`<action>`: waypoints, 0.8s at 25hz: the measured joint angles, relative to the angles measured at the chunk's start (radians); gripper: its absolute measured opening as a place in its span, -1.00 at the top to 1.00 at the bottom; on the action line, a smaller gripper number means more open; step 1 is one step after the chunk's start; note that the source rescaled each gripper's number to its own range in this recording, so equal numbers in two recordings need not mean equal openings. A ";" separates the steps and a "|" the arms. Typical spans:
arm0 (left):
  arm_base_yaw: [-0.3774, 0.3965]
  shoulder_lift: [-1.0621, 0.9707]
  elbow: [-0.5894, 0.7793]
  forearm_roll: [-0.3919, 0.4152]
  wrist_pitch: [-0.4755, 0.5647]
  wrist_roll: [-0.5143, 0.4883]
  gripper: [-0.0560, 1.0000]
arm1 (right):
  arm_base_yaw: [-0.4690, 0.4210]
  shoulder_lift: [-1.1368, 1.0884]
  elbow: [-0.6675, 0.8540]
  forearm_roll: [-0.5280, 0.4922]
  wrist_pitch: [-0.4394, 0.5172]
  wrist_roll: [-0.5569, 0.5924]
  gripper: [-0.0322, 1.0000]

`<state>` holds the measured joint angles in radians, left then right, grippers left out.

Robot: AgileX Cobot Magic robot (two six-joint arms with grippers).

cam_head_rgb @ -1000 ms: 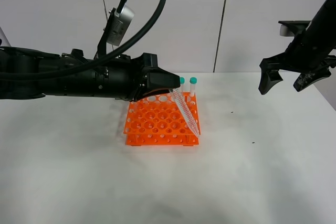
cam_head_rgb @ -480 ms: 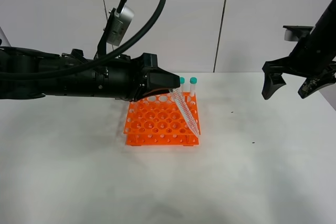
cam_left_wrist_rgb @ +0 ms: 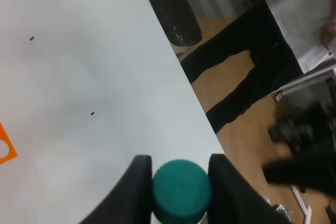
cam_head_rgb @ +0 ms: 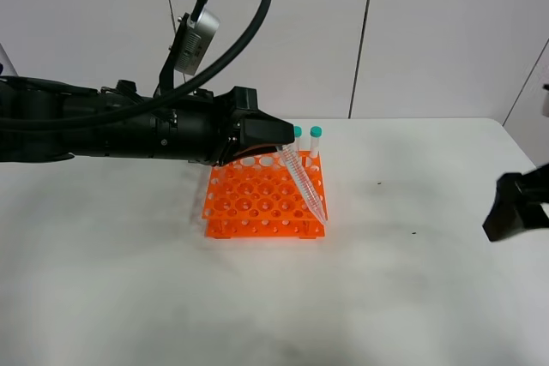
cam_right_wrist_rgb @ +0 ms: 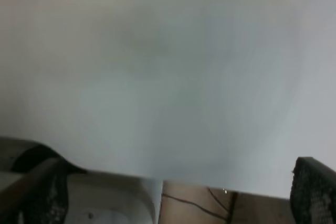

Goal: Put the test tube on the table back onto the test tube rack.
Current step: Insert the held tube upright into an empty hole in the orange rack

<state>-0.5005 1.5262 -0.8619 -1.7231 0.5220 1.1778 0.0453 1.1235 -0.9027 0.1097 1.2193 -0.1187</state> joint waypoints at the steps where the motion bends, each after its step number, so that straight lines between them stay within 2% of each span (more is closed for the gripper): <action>1: 0.000 0.000 0.000 0.000 0.000 0.000 0.88 | 0.000 -0.053 0.049 0.000 -0.008 0.000 -0.84; 6: 0.000 0.000 0.000 0.000 0.000 0.000 0.88 | 0.000 -0.376 0.273 0.000 -0.143 0.000 -0.84; 9: 0.000 0.000 0.000 0.000 0.000 0.000 0.88 | 0.000 -0.572 0.375 0.005 -0.183 0.003 -0.84; 14: 0.000 0.000 0.000 0.000 0.000 0.000 0.88 | 0.000 -0.800 0.406 0.007 -0.178 0.006 -0.84; 20: 0.000 0.000 0.000 0.000 0.000 0.000 0.88 | 0.000 -0.948 0.406 0.004 -0.179 0.007 -0.84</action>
<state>-0.5005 1.5262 -0.8619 -1.7231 0.5220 1.1778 0.0453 0.1759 -0.4963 0.1138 1.0401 -0.1119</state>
